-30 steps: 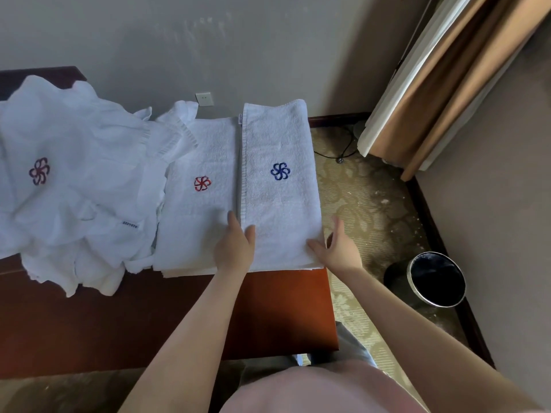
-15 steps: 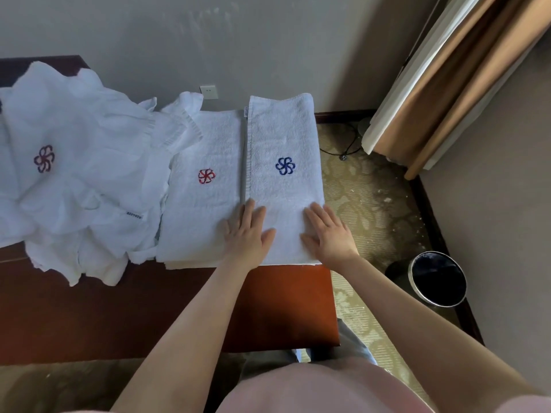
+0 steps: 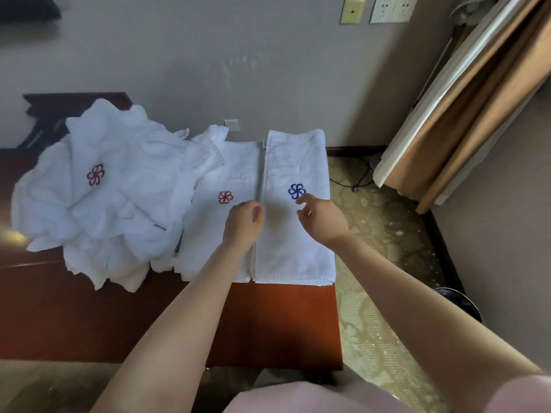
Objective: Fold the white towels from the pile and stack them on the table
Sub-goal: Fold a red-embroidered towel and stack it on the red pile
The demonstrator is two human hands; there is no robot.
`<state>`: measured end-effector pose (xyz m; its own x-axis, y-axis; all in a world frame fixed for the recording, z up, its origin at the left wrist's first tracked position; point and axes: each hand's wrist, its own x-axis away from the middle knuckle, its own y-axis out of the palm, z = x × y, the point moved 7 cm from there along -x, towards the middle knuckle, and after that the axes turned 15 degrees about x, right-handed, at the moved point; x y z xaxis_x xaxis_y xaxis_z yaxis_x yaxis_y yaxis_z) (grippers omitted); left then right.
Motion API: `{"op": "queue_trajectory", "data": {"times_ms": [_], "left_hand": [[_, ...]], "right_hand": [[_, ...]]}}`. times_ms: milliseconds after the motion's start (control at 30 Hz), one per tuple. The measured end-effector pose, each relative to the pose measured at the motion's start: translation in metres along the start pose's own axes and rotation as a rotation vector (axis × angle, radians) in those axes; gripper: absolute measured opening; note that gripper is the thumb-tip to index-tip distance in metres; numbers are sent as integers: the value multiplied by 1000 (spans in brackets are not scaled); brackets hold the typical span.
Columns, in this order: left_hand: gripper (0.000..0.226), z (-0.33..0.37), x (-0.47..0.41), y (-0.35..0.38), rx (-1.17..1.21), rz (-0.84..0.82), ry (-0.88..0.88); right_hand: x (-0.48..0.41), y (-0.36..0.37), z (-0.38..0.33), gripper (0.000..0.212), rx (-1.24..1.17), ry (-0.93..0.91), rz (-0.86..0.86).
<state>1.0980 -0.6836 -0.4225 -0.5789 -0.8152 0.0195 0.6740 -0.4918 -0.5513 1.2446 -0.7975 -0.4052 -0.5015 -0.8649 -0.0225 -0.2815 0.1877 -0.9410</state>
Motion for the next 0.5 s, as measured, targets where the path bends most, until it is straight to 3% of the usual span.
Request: {"op": "queue_trajectory", "data": {"times_ms": [500], "left_hand": [[16,20,35,-49,-102,24,-83]], "right_hand": [[-11,-34,-48,24,-20,-182,-170]]}}
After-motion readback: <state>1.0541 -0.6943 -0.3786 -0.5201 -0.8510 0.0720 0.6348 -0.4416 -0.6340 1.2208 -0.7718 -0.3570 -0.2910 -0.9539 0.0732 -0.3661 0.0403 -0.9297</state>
